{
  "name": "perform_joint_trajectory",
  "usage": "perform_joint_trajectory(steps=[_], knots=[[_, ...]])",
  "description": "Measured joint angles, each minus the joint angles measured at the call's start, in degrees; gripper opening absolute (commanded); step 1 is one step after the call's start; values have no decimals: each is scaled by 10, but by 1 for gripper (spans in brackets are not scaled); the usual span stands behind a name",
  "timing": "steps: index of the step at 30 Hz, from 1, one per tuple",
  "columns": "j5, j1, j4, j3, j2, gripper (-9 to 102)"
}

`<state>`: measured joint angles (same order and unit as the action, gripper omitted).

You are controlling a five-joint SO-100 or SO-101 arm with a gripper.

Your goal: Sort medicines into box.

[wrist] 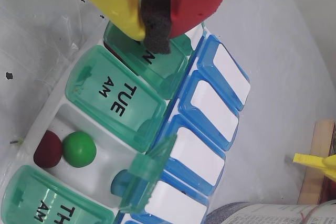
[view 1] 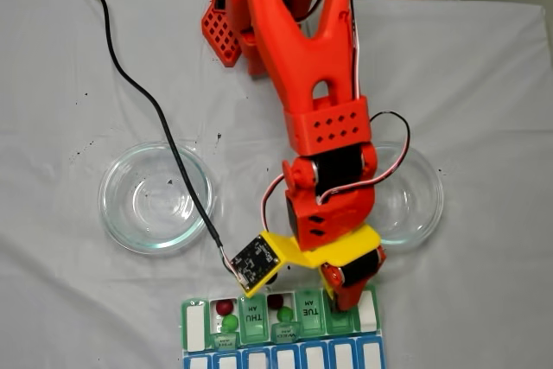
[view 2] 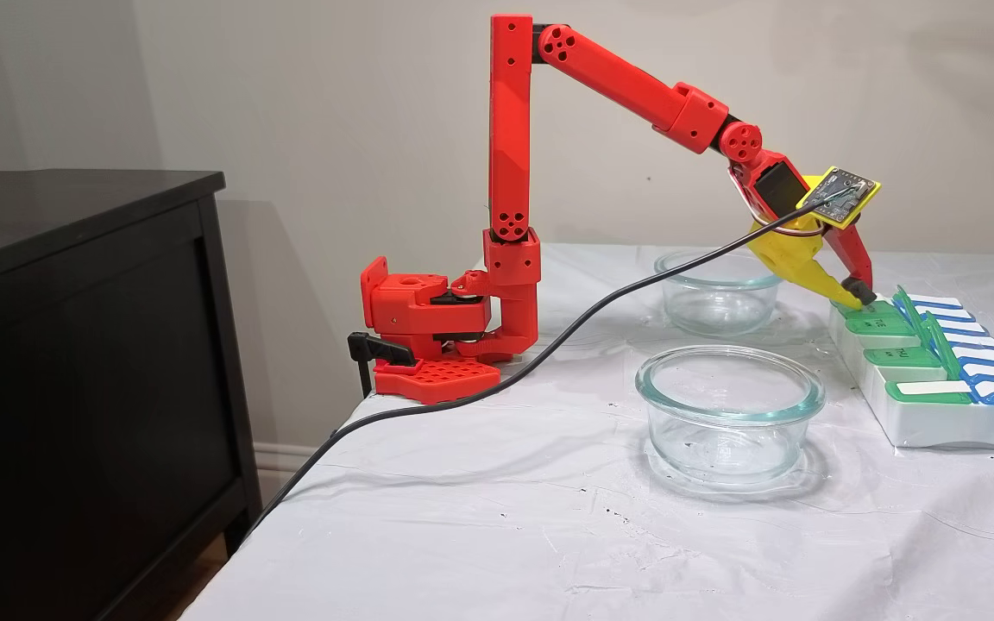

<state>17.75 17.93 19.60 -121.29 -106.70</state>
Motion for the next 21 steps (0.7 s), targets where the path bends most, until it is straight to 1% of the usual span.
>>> perform_joint_trajectory(steps=[4, 11, 18, 21], knots=[[14, 0, 7, -7, 0, 0], [45, 0, -11, -25, 3, 0], [64, 0, 43, -8, 38, 0], [69, 0, 54, 0, 48, 0]])
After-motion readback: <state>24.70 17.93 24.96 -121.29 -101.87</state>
